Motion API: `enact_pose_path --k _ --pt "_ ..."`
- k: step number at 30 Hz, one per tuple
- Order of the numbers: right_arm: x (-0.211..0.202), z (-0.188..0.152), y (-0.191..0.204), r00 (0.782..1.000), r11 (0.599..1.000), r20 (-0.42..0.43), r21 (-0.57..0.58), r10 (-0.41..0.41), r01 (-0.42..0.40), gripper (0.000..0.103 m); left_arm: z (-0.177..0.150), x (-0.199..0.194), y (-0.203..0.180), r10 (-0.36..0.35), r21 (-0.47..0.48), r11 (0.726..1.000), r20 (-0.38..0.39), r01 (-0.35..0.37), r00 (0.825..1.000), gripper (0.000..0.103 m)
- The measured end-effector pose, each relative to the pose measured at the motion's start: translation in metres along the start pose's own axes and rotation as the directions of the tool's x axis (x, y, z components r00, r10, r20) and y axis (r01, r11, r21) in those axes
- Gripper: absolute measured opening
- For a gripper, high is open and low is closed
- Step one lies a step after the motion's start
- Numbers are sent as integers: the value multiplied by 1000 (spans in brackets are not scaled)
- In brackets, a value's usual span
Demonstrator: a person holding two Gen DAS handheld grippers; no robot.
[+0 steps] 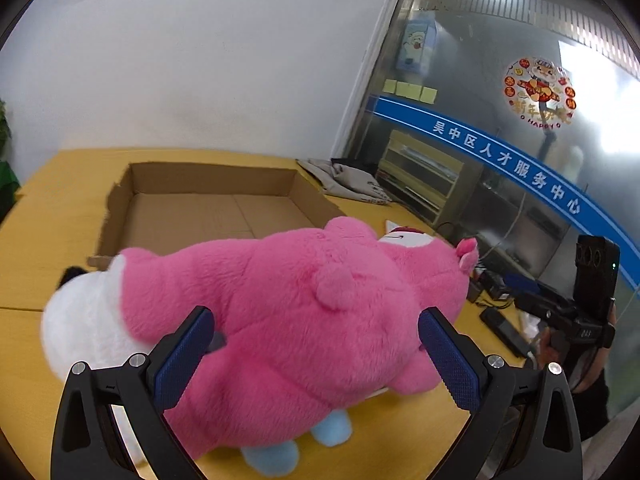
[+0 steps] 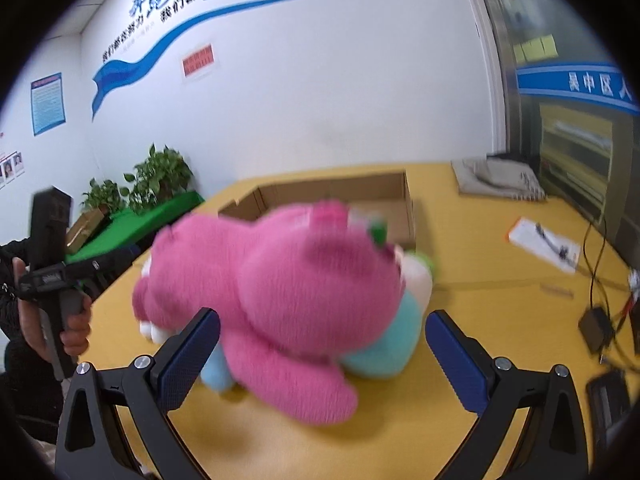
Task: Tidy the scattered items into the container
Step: 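Move both grippers toward the pink bear plush lying on the panda, then close the left gripper on the bear's body while the right gripper closes on its head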
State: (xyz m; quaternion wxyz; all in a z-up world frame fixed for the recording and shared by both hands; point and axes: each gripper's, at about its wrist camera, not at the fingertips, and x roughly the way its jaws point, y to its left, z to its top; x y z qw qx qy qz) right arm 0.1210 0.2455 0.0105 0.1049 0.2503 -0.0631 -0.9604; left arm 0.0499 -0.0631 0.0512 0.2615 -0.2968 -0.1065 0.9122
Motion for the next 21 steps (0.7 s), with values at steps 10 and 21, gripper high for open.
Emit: enact_pose_path --k 10,21 --pt "117 6 -20 991 996 -110 54 82 -76 103 -15 46 19 -14 -63 998 -80 9 997 92" --pt "110 3 -8 997 997 -53 68 50 -46 87 -20 29 21 -15 -99 995 -41 11 999 67"
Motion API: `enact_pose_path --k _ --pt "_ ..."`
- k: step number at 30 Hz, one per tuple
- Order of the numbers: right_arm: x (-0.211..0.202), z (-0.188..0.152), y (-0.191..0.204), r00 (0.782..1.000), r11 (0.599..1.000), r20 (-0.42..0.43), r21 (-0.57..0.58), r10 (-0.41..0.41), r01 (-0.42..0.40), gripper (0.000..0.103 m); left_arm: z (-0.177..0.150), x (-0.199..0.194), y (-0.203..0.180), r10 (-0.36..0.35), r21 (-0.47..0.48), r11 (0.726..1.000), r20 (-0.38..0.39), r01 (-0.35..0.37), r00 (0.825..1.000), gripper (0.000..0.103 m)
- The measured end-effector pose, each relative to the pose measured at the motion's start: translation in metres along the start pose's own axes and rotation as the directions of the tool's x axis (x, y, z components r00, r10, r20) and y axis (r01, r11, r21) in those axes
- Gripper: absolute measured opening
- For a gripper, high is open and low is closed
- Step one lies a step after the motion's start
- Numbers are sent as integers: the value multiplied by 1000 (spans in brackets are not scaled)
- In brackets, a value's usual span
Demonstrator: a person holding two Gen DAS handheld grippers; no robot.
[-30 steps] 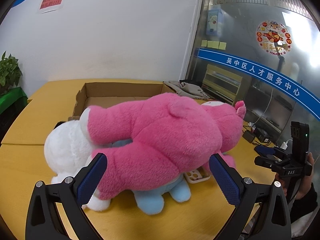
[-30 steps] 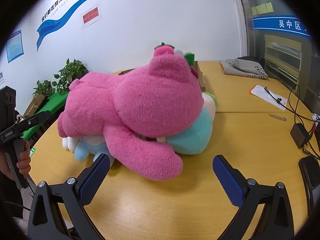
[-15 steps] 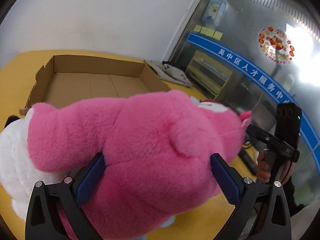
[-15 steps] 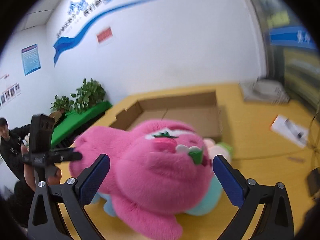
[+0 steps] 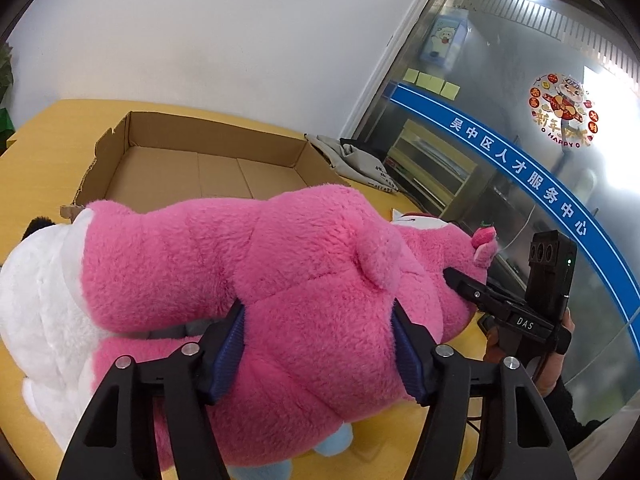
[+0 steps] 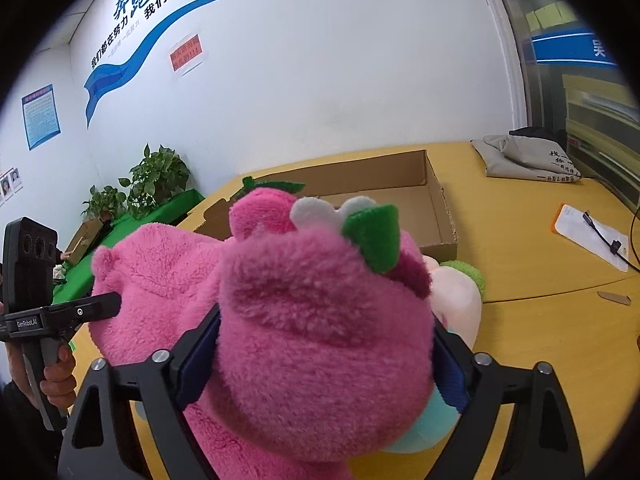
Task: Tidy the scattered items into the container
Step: 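Close the left gripper on the bear's body while the right gripper closes on its head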
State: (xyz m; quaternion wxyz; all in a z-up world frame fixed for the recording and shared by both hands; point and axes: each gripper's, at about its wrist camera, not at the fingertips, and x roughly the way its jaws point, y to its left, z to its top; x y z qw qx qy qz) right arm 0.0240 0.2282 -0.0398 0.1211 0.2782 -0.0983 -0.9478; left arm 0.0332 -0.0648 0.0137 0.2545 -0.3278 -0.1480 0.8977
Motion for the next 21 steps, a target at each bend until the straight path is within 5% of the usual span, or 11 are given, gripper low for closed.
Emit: enact_pose_path --k 5,11,18,21 --pt "-18 -3 2 999 1000 41 11 -13 12 77 0 -6 -9 4 29 1000 4 -4 1000 62" --pt "-36 -1 16 996 999 83 -28 -32 34 76 -3 -23 -16 -6 29 1000 18 5 1000 51" --pt "-51 -3 19 993 1000 115 -13 -22 23 76 -10 -41 -27 -25 47 999 32 24 999 27" --pt "-50 -4 19 993 1000 114 -14 -26 27 76 -11 -38 -23 -30 38 999 25 29 999 26"
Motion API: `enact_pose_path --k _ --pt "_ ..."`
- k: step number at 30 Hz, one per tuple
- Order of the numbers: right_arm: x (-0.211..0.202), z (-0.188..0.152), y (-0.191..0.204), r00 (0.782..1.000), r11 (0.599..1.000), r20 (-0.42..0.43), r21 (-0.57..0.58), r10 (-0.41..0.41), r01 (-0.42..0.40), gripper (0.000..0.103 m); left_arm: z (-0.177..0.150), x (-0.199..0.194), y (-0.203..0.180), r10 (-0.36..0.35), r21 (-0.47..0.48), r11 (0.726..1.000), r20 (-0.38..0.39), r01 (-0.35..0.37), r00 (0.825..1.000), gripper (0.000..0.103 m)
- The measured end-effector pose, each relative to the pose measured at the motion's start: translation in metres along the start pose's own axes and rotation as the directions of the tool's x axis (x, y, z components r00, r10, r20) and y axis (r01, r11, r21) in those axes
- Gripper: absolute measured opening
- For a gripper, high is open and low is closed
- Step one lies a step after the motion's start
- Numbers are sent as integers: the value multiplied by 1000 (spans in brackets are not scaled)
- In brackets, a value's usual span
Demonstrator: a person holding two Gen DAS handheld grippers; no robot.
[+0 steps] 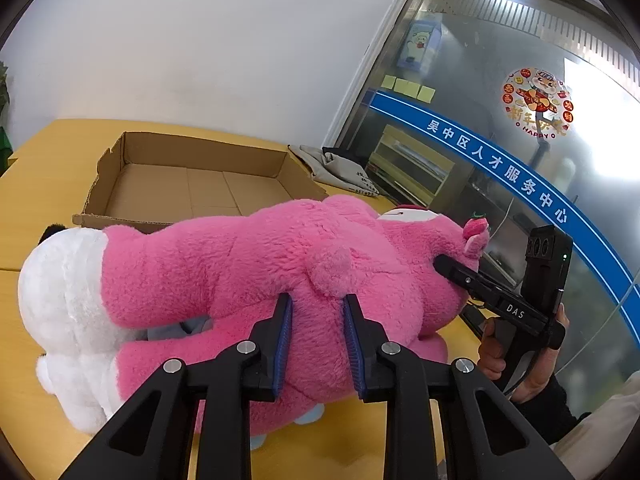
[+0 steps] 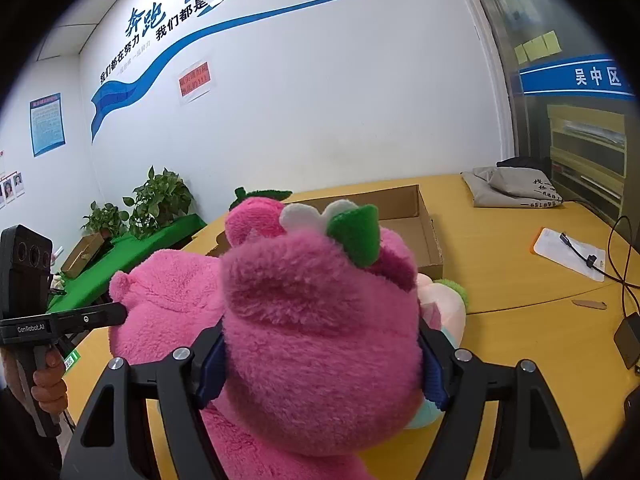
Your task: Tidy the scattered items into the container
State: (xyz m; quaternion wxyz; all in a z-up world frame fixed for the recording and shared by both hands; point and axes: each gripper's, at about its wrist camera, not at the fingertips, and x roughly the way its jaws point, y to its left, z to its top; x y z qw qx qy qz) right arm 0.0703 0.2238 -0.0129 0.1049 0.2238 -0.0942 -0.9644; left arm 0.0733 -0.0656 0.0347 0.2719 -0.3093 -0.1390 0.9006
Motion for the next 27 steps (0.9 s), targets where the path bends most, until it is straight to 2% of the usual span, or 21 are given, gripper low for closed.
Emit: enact_pose_path --k 3,6,8,10,12,13,15,16,20,23,27 --pt "8 -5 -6 1000 1000 -29 26 3 -2 76 -2 5 8 -22 -28 999 1 22 1000 28" --pt "20 -9 -17 998 998 -66 66 9 -5 77 -3 13 10 -27 -31 999 5 27 1000 36" --pt "24 -12 -22 997 996 -71 87 16 -9 84 -4 14 10 -39 -27 999 10 40 999 44" --pt "25 -13 -23 998 996 -66 86 20 -14 90 -3 16 10 -64 -15 998 12 64 998 72" --pt "28 -13 -24 997 997 -71 78 31 -26 97 -3 15 8 -68 -8 998 13 68 998 85" --pt "29 -13 -24 997 997 -73 72 37 -31 99 -4 15 7 -36 -6 999 16 36 999 102" --pt "31 -13 -24 996 997 -74 59 45 -40 102 -5 13 11 95 -25 995 39 -95 995 103" --pt "31 -13 -24 996 997 -76 54 52 -48 103 -6 12 16 114 -44 993 44 -112 992 103" --pt "33 -9 -28 993 997 -85 30 78 -76 103 -12 19 39 59 -157 986 6 -58 998 103" --pt "36 -5 -27 992 997 -95 -8 79 -80 103 -13 25 35 64 -141 988 -2 -63 998 103" --pt "41 -8 -27 992 996 -99 8 85 -84 103 -11 38 26 8 -111 994 -30 -12 1000 100"
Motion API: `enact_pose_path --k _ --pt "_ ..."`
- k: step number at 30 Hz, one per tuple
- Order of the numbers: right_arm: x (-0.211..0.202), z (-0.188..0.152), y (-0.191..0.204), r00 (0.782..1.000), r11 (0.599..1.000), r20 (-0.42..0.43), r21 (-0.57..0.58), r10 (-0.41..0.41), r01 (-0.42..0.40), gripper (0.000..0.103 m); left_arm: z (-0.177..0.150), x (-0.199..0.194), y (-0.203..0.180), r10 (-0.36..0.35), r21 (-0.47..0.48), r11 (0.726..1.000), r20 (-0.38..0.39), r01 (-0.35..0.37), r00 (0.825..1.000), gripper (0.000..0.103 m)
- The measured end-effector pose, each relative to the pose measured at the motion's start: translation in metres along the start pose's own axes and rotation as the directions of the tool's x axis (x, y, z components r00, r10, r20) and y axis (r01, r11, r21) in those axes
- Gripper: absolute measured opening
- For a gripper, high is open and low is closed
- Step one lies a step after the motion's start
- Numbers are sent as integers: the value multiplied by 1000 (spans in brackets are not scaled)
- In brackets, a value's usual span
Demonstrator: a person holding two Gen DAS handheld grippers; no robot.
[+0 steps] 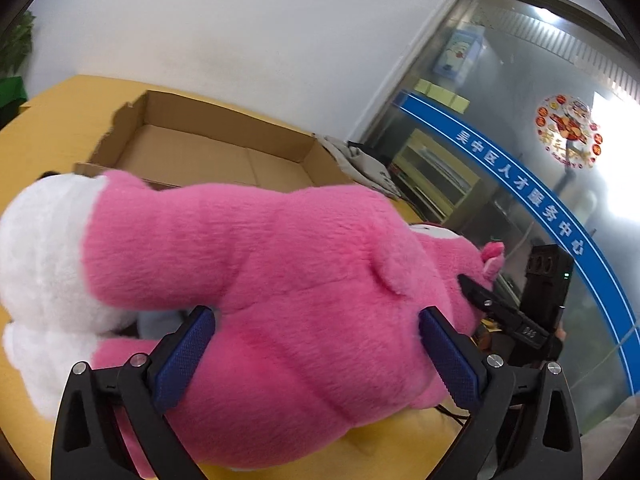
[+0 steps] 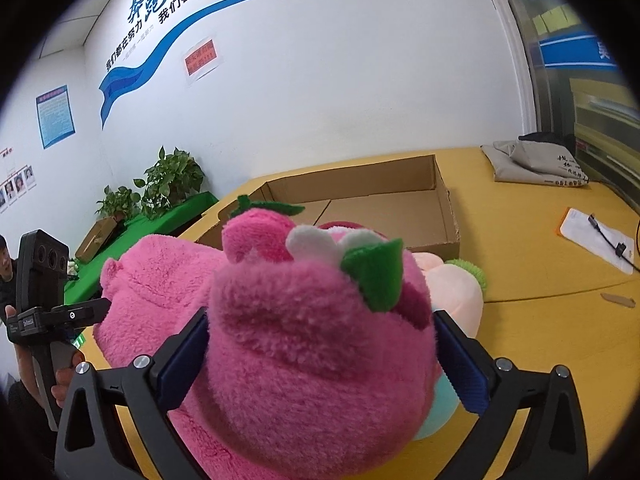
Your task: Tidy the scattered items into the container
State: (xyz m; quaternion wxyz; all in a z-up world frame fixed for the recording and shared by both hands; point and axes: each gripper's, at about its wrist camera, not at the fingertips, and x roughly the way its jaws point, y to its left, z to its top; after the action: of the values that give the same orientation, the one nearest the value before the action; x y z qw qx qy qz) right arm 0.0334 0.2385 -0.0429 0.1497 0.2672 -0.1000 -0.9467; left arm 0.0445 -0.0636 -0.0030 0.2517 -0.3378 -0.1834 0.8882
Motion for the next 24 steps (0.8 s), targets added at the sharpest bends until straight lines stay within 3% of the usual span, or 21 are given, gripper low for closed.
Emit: enact_pose_path --k 2,4,7,14,24 --pt "3 -6 8 1000 999 -17 -37 -15 15 102 -2 5 -5 32 34 999 -8 -32 999 99" --pt "2 -13 19 999 995 -5 -87 -54 53 98 -1 2 -6 29 35 999 0 -29 1000 89" --pt "-5 -17 22 997 995 29 -71 -66 68 84 1 -6 -3 0 12 1000 15 -1 1000 74" --pt "-20 -18 26 995 997 75 -42 -62 65 72 -1 -15 -13 6 32 999 36 -7 999 69" --pt "-52 -15 52 984 996 175 -64 -43 55 70 -4 -47 -20 -37 39 999 96 34 995 68"
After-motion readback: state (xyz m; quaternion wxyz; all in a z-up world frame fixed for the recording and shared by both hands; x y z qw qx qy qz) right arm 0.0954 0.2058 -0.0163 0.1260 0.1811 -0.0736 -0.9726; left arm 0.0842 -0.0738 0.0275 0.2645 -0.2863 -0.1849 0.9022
